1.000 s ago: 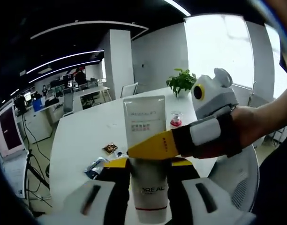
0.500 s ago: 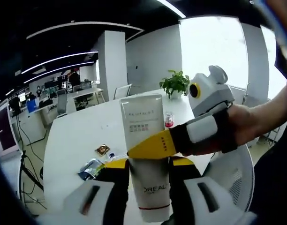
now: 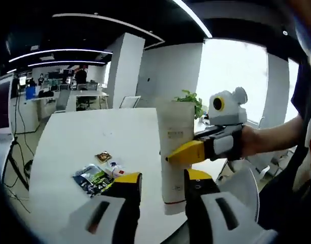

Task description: Arrange the skincare products in the storage area until every visible bottle or jar stands upright without overlapping.

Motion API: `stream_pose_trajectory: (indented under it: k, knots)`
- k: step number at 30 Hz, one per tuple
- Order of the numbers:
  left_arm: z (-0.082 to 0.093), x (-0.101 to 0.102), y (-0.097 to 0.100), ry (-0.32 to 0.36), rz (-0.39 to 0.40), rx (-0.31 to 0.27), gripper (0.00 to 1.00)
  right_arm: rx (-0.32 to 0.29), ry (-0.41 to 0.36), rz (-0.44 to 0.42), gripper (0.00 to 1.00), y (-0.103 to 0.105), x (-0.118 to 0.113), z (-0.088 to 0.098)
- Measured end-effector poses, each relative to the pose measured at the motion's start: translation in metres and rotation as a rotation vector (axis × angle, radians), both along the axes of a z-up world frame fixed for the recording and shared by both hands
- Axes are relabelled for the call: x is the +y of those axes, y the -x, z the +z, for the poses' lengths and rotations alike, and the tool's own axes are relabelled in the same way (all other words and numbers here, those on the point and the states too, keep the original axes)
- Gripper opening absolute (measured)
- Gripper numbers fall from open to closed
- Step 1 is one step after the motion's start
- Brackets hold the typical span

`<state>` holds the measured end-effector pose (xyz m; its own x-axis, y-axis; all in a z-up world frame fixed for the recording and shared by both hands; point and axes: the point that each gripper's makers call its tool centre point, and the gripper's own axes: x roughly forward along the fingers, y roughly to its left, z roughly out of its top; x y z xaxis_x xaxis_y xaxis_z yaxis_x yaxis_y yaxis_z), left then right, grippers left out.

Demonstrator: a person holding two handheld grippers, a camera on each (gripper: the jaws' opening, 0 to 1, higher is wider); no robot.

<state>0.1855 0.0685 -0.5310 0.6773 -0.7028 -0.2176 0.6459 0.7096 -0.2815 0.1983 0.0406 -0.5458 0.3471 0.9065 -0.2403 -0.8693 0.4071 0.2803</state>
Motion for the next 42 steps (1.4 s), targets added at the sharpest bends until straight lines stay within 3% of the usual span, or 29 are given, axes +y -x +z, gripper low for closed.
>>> stream_pose_trajectory:
  k: [2, 5, 10, 16, 22, 32, 36, 42]
  knots:
    - [0.014, 0.003, -0.002, 0.065, -0.045, -0.023, 0.33, -0.038, 0.024, 0.048, 0.13, 0.004, 0.004, -0.001]
    - [0.028, 0.001, 0.002, 0.147, -0.181, -0.022, 0.37, -0.077, 0.025, 0.152, 0.13, 0.017, 0.014, 0.001]
    - [0.020, 0.000, 0.001, 0.032, -0.290, -0.047, 0.37, -0.121, 0.035, 0.298, 0.13, 0.033, 0.026, 0.004]
    - [0.020, -0.010, 0.011, 0.043, -0.424, -0.065, 0.35, -0.131, 0.051, 0.388, 0.13, 0.040, 0.037, -0.002]
    - [0.007, -0.016, 0.021, -0.056, -0.530, -0.067, 0.27, -0.126, 0.056, 0.485, 0.14, 0.048, 0.051, -0.010]
    - [0.005, -0.014, 0.016, -0.091, -0.548, -0.105, 0.19, -0.114, 0.071, 0.532, 0.14, 0.048, 0.055, -0.014]
    - [0.020, -0.014, 0.014, 0.000, -0.527, -0.124, 0.15, -0.106, 0.033, 0.527, 0.17, 0.047, 0.054, -0.004]
    - [0.031, -0.013, 0.010, 0.051, -0.505, -0.136, 0.13, -0.116, -0.051, 0.467, 0.20, 0.044, 0.055, 0.006]
